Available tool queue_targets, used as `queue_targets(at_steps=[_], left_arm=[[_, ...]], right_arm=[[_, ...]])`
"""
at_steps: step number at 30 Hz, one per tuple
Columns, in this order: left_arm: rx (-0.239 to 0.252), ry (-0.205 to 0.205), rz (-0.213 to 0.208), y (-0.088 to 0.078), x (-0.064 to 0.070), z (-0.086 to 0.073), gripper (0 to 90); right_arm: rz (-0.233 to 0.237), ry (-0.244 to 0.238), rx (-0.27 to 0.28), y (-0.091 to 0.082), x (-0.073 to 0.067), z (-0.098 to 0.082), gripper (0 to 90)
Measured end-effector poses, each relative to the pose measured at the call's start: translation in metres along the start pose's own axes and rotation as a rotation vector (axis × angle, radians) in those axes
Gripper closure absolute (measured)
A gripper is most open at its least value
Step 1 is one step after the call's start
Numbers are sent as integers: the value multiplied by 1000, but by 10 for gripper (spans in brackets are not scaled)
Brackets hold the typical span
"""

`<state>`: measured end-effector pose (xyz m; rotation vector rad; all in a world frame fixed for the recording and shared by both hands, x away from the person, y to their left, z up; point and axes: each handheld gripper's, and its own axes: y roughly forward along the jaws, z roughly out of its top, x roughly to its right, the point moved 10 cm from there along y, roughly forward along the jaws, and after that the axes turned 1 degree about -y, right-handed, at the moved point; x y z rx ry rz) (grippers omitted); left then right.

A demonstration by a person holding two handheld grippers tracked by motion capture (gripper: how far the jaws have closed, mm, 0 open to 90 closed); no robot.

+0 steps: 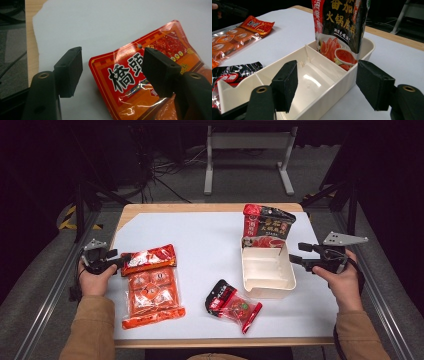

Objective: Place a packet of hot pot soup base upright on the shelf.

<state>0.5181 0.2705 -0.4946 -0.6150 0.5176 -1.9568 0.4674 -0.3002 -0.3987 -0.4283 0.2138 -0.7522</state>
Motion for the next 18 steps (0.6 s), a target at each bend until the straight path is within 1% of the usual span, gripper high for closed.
queue_targets(at_steps=[1, 6, 9, 10, 12, 14, 18], left_arm=[[-6, -6, -2, 1, 0, -1, 337], [-38, -13, -20, 6, 1, -6, 337], [-65, -19, -28, 9, 0, -10, 340], [-69, -30, -36, 10, 1, -11, 343], [-79, -33, -48, 11, 1, -13, 344], [-86, -30, -59, 12, 2, -14, 360], [-91, -32, -68, 12, 3, -15, 369]], right_arm=[[0, 2, 0, 0, 0, 0, 343], [1, 7, -4, 0, 1, -1, 342], [2, 8, -4, 0, 0, -1, 341], [2, 8, -3, 0, 0, -1, 341], [6, 11, -2, 1, 0, -1, 341], [5, 12, -4, 1, 0, -2, 341], [7, 10, -7, 2, 0, -3, 339]])
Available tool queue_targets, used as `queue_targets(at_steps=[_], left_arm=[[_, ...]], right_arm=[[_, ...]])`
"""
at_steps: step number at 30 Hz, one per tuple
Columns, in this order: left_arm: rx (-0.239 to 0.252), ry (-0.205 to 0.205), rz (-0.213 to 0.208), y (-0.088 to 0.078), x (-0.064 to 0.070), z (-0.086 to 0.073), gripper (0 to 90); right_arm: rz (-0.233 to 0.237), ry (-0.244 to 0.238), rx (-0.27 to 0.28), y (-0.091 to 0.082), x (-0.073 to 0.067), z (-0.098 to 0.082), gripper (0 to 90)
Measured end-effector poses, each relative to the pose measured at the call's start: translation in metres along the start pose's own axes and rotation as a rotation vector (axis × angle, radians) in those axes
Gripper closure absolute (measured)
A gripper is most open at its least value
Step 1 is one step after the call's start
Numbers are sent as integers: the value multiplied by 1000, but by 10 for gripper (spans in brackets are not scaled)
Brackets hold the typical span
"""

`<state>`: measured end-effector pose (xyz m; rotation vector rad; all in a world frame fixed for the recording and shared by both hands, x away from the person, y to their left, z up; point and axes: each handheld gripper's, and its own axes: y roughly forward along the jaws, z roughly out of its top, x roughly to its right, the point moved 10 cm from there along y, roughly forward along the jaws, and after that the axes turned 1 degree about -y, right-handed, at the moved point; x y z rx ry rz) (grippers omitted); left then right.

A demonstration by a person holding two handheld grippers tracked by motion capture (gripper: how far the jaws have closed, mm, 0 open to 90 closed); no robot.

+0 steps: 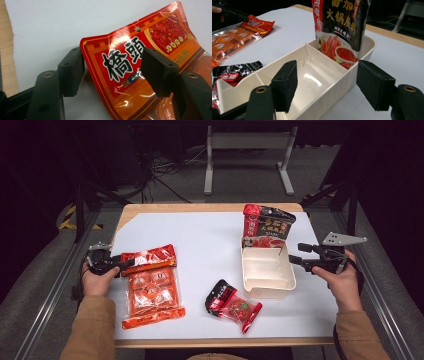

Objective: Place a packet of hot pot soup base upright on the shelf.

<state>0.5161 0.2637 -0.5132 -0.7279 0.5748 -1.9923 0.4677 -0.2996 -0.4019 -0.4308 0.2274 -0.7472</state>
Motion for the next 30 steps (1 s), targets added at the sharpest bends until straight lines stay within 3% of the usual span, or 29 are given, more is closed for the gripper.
queue_targets(at_steps=[4, 9, 13, 19, 26, 30], left_arm=[[-10, -5, -24, 2, 0, -3, 381], [-8, 5, -64, 2, 6, -3, 469], [-13, 12, -70, 3, 8, -3, 535], [-43, -1, -48, 8, 5, -7, 632], [-33, -23, -32, 8, 1, -8, 800], [-31, -18, -24, 8, 2, -8, 842]], right_arm=[[4, 2, 0, 1, -1, 0, 338], [4, -2, 0, 0, -1, 0, 336], [6, -3, 4, 0, -1, 1, 335], [13, -10, 8, 0, -3, 2, 332], [14, -13, 6, 1, -3, 2, 332], [15, -14, 7, 1, -4, 2, 331]])
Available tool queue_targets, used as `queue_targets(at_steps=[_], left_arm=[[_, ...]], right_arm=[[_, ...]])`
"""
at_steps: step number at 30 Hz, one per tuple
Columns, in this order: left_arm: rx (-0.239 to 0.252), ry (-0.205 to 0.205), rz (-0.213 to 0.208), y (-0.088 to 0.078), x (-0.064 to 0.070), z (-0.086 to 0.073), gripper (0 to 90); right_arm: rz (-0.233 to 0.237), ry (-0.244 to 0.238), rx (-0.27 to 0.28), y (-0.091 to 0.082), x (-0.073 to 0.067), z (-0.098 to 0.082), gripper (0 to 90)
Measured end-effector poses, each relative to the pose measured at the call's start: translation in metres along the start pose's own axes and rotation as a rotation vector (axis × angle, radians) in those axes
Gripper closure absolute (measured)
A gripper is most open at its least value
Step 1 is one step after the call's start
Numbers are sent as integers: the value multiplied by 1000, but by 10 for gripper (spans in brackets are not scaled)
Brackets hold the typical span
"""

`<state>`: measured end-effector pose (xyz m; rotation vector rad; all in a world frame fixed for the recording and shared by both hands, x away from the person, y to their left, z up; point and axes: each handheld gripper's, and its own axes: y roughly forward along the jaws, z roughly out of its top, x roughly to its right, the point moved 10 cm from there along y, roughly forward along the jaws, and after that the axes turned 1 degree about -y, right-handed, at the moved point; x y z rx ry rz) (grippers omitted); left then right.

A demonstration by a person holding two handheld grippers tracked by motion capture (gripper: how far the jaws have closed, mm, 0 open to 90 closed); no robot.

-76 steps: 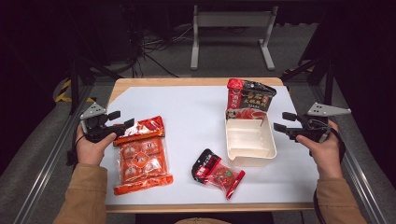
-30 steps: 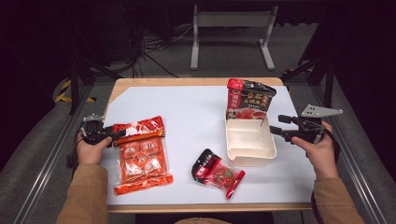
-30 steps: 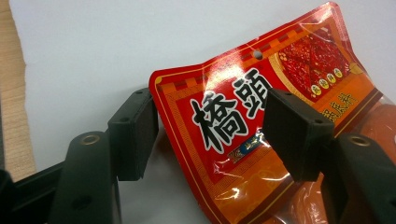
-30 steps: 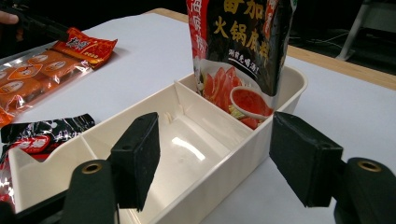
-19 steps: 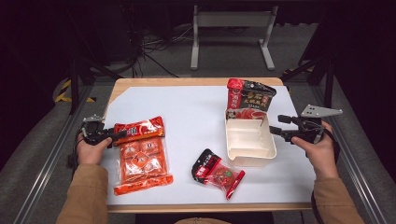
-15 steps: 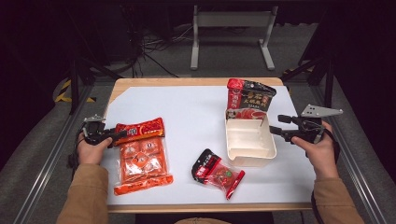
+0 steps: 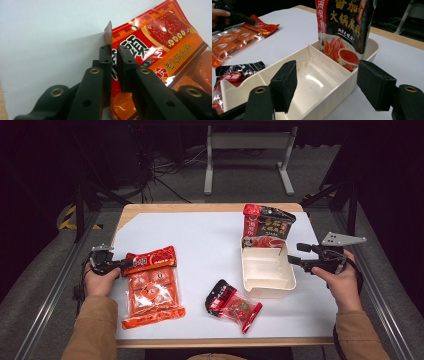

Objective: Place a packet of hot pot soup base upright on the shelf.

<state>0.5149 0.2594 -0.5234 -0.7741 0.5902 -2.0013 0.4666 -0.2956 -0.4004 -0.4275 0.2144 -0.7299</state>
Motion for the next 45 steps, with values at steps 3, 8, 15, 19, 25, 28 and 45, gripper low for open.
queue_targets(at_steps=[3, 8, 15, 19, 25, 28, 45], left_arm=[[17, -11, -4, -2, 1, 2, 887], [27, 4, 2, -6, 3, 5, 900], [79, 4, -5, -18, 10, 15, 900], [115, 1, -22, -26, 14, 22, 900], [157, 37, -31, -43, 26, 35, 900], [193, 41, -48, -51, 34, 41, 900], [322, 136, -131, -97, 84, 73, 900]], right_arm=[[4, 7, -2, 0, 0, 0, 339], [9, 9, -3, -1, -2, 1, 387], [2, 7, 10, -7, -3, 5, 431], [2, 1, 14, -8, -4, 8, 434], [3, -5, 18, -10, -7, 12, 440], [4, -11, 27, -12, -9, 15, 444], [87, -57, 60, -11, -38, 41, 553]])
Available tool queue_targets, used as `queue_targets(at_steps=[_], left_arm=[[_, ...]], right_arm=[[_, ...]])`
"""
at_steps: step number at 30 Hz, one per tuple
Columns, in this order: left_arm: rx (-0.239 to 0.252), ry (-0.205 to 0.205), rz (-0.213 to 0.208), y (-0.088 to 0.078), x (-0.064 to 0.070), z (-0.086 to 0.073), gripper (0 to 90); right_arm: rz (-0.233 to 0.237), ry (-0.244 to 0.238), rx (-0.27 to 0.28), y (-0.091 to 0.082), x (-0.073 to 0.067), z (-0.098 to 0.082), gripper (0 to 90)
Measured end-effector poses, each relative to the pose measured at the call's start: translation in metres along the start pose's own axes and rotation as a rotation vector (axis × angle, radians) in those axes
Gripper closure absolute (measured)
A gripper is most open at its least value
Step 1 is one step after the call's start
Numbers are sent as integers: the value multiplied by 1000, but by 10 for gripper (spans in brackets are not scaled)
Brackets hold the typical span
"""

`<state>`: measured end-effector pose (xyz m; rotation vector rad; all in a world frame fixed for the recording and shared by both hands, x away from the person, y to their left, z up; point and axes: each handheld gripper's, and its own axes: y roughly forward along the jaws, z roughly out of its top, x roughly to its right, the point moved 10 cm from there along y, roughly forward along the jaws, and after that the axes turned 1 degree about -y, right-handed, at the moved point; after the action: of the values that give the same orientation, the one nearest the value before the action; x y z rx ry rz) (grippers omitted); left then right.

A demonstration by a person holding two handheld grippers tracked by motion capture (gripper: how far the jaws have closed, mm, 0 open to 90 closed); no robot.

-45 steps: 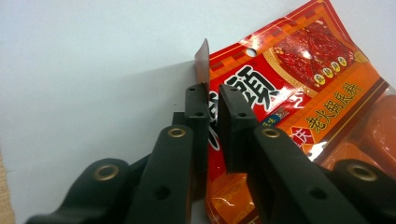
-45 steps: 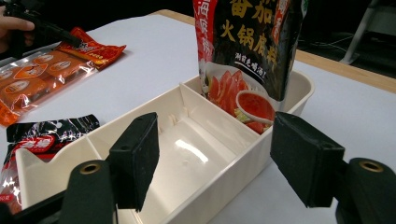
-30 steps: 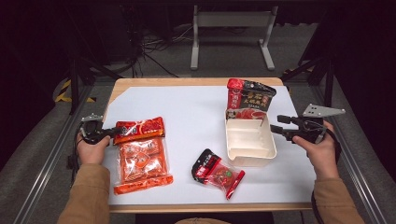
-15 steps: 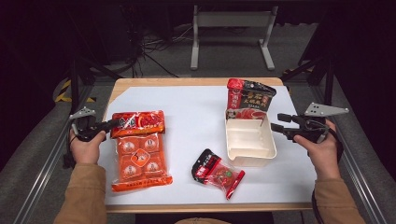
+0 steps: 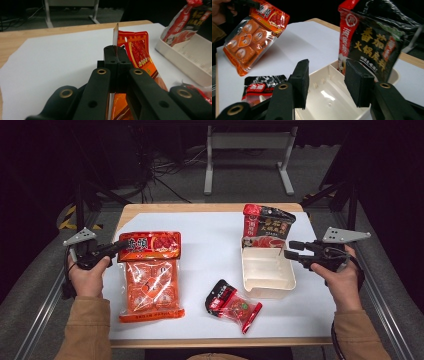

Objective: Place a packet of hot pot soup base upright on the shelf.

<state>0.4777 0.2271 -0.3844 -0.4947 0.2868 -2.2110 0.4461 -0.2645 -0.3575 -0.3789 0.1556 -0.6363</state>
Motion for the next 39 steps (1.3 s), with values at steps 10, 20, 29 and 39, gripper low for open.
queue_targets(at_steps=[10, 20, 29, 39], left_arm=[[50, 95, -59, -12, 37, 23, 900], [98, 201, -109, -21, 69, 40, 900], [152, 282, -138, -36, 103, 54, 900], [193, 339, -178, -45, 126, 60, 900]], right_arm=[[49, -20, 15, 8, -18, 17, 543], [67, -56, 13, 16, -27, 29, 523], [89, -88, 24, 20, -35, 42, 519], [144, -89, 43, 29, -43, 51, 508]])
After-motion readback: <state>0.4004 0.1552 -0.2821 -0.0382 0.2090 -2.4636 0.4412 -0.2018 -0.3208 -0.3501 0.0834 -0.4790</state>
